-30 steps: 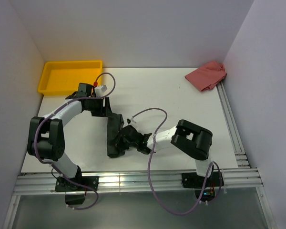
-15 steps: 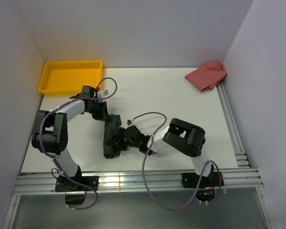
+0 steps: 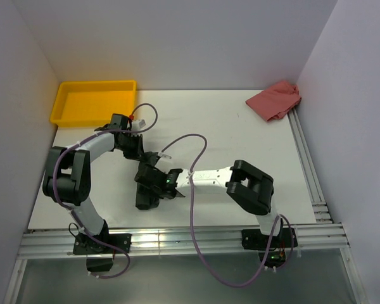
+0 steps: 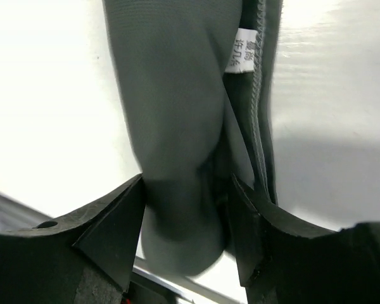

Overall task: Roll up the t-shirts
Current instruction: Roll the tshirt

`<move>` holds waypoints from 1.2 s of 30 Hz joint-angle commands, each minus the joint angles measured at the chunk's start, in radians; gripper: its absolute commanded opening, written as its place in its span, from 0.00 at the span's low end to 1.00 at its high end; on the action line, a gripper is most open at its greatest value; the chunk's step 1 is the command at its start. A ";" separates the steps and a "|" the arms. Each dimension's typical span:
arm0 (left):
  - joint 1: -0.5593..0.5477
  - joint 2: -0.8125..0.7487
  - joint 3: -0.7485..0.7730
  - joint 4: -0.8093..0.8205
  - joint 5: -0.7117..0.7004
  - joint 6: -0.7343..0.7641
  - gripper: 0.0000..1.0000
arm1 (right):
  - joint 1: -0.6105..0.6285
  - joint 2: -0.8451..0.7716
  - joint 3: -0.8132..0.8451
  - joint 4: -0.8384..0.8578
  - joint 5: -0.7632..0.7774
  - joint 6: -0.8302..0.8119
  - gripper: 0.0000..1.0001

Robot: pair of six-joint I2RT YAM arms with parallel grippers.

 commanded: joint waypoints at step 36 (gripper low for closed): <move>-0.018 -0.042 0.032 -0.013 -0.020 0.021 0.49 | 0.051 0.270 0.462 -0.567 0.259 -0.067 0.53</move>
